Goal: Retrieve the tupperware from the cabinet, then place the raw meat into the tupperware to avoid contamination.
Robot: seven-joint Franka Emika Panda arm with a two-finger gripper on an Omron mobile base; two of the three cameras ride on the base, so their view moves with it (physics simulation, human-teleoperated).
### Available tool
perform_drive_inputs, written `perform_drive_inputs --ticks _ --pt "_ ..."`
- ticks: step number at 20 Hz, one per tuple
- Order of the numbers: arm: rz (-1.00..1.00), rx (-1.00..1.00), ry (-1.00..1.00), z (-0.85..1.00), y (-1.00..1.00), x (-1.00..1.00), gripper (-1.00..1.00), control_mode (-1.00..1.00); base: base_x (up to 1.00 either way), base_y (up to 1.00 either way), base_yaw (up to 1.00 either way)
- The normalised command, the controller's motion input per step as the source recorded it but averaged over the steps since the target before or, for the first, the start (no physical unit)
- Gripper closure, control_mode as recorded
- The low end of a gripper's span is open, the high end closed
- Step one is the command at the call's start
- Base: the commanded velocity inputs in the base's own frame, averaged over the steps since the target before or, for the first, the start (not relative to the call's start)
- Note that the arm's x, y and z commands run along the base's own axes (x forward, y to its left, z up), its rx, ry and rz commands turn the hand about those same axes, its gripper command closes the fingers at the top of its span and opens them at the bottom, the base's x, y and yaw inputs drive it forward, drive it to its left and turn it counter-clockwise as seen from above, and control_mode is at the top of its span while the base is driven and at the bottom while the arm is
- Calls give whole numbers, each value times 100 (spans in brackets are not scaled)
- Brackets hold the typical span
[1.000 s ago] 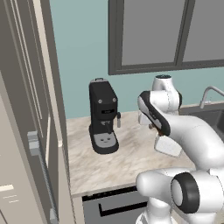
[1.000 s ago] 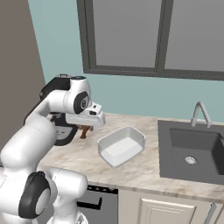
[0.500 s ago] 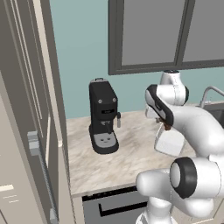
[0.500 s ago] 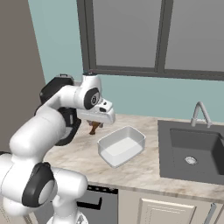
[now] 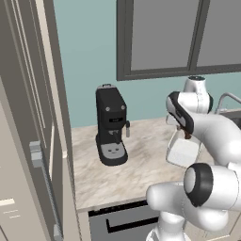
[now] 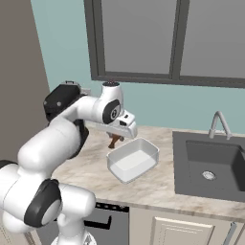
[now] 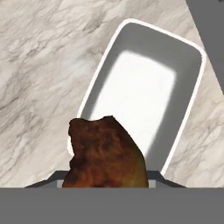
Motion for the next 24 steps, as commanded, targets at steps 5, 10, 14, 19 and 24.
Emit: perform_drive_inputs --ticks 5,10,14,19,24 --pt "-9 0 -9 -20 -26 7 100 -100 0 0 0" --pt "-9 0 -8 -22 -17 13 100 -100 0 0 0" --pt "-9 0 -6 -21 -12 13 100 -100 0 0 0" --pt "-9 0 -5 -17 -13 11 100 -100 0 0 0" --pt "-8 0 -3 -14 -10 9 100 -100 0 0 0"
